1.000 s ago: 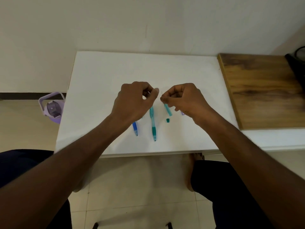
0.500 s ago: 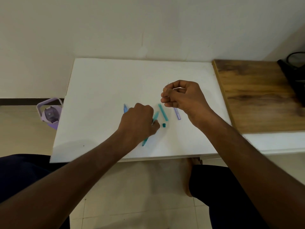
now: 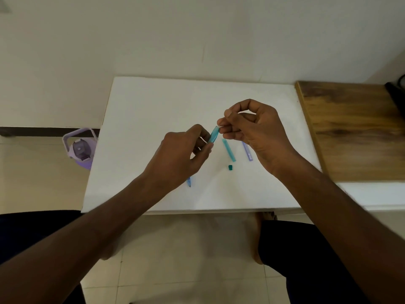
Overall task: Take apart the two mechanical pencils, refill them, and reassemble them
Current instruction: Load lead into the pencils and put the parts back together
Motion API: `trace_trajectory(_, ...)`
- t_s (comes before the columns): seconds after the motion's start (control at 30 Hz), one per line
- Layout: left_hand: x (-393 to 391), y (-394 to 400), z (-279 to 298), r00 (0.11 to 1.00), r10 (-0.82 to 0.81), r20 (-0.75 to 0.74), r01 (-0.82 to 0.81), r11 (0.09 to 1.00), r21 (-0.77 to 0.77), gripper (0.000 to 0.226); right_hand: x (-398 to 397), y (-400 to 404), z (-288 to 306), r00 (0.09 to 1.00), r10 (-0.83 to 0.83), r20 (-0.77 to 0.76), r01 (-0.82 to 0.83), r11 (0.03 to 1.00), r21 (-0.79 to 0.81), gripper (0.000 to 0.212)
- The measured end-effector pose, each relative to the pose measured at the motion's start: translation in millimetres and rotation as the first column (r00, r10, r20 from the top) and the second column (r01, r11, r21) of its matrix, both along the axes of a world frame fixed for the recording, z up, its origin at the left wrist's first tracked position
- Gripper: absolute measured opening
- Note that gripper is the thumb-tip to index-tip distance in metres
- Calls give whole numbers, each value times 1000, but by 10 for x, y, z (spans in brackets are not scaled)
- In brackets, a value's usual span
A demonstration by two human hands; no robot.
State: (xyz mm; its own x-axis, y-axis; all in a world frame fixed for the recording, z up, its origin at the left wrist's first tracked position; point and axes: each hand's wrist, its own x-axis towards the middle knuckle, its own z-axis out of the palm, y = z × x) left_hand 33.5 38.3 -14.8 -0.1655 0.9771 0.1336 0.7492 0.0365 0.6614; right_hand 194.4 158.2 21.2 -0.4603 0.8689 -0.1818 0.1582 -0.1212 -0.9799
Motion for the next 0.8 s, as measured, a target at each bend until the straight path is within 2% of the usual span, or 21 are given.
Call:
trace_trajectory(0.6,-39,6,4,999,43,-10,-43,998,-49,27,-42,-3,-33,999,43,1,-43,998,41,10)
trace_trajectory(0.8,-37,30,-34,999,47,-23,-48,998,-51,29,-38,-2,-37,998,29,62,-35,995,90,12)
